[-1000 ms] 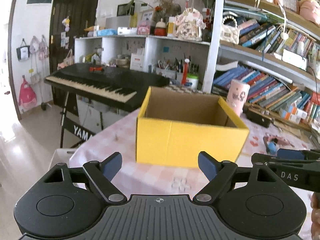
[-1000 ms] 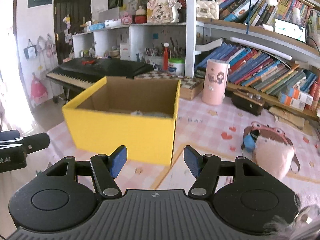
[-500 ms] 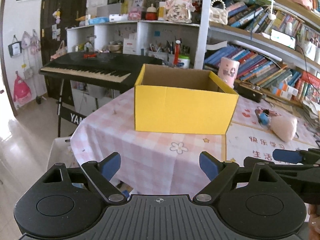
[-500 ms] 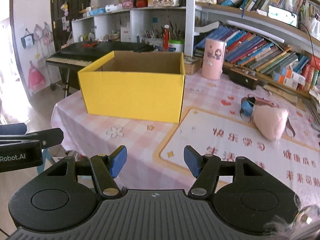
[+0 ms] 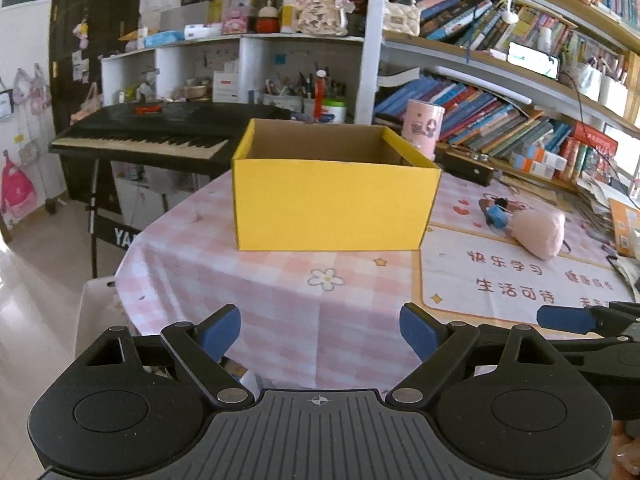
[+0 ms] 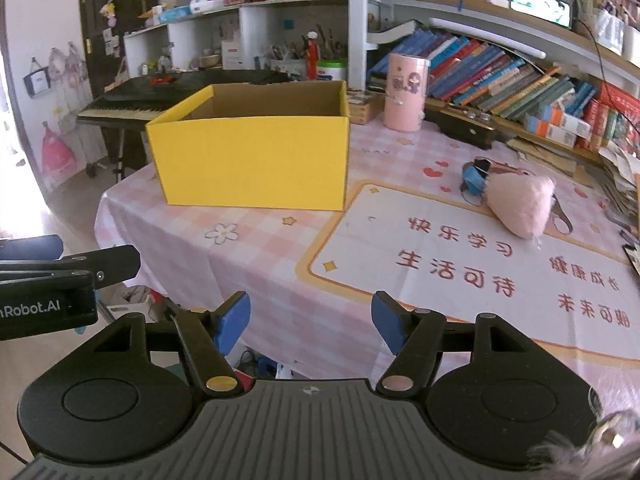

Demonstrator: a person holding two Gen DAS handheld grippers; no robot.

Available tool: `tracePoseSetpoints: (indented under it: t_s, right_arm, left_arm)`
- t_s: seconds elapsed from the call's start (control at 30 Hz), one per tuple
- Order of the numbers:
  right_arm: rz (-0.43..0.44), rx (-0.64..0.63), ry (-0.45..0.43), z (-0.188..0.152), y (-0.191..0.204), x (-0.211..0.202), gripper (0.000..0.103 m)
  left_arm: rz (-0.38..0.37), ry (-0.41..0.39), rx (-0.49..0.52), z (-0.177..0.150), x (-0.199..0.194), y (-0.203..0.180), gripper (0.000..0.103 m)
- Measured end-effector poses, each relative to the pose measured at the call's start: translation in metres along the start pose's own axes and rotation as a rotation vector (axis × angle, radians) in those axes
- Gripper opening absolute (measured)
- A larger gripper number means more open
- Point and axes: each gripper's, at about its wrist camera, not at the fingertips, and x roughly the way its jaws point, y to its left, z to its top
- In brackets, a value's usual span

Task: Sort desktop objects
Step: 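Move the right tool toward the pink plush pig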

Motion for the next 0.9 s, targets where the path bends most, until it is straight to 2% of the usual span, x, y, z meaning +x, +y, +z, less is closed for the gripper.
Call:
tracePoseSetpoints:
  t_s: [0.4, 0.9]
  right_arm:
    - [-0.064, 0.052, 0.006, -0.003, -0.025, -0.002, 0.065]
    - [-0.079, 0.090, 0.030, 0.004, -0.077, 0.014, 0.065]
  left_arm:
    - [-0.060, 0.019, 0.037, 0.006, 0.017, -0.024, 0.089]
    - [-0.074, 0.056, 0.072, 0.020, 0.049, -0.072, 0.090]
